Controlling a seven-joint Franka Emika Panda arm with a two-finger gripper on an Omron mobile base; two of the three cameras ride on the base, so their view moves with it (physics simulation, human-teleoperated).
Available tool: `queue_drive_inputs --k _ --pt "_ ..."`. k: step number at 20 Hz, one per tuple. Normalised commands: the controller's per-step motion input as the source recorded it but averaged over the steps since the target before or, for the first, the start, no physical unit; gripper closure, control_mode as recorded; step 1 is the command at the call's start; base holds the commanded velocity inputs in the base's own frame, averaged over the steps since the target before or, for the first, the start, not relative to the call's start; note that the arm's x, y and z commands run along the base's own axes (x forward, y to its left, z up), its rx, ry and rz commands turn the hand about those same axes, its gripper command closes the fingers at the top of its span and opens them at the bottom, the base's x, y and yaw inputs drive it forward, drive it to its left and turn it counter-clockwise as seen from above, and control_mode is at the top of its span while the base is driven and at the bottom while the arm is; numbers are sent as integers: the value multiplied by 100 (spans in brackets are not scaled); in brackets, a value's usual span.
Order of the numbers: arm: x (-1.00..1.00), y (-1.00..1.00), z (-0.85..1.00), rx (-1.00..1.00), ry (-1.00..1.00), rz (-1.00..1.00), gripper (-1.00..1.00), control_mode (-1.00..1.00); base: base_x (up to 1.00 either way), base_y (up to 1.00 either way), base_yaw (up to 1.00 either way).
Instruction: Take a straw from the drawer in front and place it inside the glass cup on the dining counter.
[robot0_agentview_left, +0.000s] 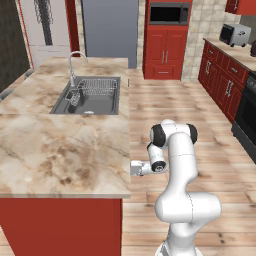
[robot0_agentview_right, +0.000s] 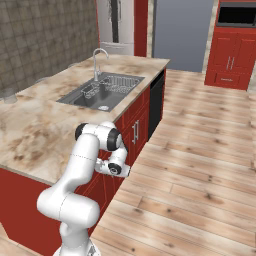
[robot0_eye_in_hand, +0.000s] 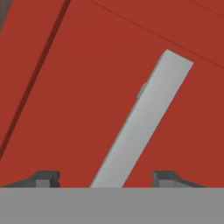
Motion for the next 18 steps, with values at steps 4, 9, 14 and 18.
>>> queue_drive_inputs --k 4,9,14,18 --pt "5 7 -1 0 3 0 100 -100 0 0 0" --pt "0 0 0 0 0 0 100 -100 0 0 0" --pt "-7 -1 0 0 0 0 100 -100 0 0 0" --pt "-16 -18 0 0 0 0 100 -100 0 0 0"
